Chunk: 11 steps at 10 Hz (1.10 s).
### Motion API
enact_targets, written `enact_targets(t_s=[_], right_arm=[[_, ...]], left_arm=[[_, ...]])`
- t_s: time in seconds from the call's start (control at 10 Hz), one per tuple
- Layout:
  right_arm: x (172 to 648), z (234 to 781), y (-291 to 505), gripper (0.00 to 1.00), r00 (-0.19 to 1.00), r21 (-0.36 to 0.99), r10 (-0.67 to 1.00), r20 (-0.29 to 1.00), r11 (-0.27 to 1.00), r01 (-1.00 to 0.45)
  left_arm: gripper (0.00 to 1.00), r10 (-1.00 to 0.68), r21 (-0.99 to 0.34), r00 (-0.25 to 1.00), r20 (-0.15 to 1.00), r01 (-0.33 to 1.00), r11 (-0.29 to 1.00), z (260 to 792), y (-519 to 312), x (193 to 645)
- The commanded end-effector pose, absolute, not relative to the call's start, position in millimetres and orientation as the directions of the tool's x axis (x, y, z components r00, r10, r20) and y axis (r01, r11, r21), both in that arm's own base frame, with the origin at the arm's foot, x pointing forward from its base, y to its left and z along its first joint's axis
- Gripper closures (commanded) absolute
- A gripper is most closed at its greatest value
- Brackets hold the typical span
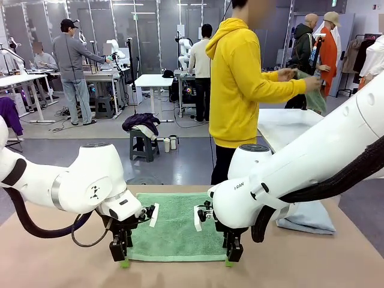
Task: Fold the towels and place them in the basket.
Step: When a person lays out a Towel with hook on the table, fold it in half twice.
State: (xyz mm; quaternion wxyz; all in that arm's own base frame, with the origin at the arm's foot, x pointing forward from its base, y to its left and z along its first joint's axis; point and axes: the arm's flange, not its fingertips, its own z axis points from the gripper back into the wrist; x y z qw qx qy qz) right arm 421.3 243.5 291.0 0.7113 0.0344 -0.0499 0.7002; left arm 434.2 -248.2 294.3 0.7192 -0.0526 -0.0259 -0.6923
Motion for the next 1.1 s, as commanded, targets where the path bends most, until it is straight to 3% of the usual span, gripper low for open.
enact_targets(t_s=[0.0, 0.1, 0.2, 0.4, 1.0], right_arm=[[417.9, 296.1, 236.5, 1.00, 0.006, -0.019, 0.990, 0.143, 0.009, -1.000], [418.6, 292.9, 239.4, 1.00, 0.000, -0.008, 0.993, 0.120, 0.001, -1.000], [419.4, 292.5, 239.6, 0.97, 0.001, -0.003, 0.993, 0.116, 0.002, -1.000], [420.0, 294.9, 239.0, 1.00, 0.005, -0.003, 0.993, 0.120, 0.005, -1.000], [405.4, 332.4, 239.1, 1.00, 0.024, -0.032, 0.991, 0.129, 0.028, -0.999]], left_arm=[[1.00, -0.996, -0.054, 0.054, 0.077, 0.997, 0.050, 293.8, -249.7, 433.9], [1.00, -0.995, -0.055, 0.054, 0.079, 0.997, 0.049, 293.3, -249.5, 434.2], [0.82, -0.996, -0.055, 0.051, 0.079, 0.997, 0.046, 293.1, -249.3, 433.8], [1.00, -0.996, -0.053, 0.049, 0.080, 0.998, 0.045, 293.5, -248.8, 432.9], [1.00, -0.995, -0.004, 0.038, 0.090, 0.999, 0.038, 324.5, -247.4, 415.8]])
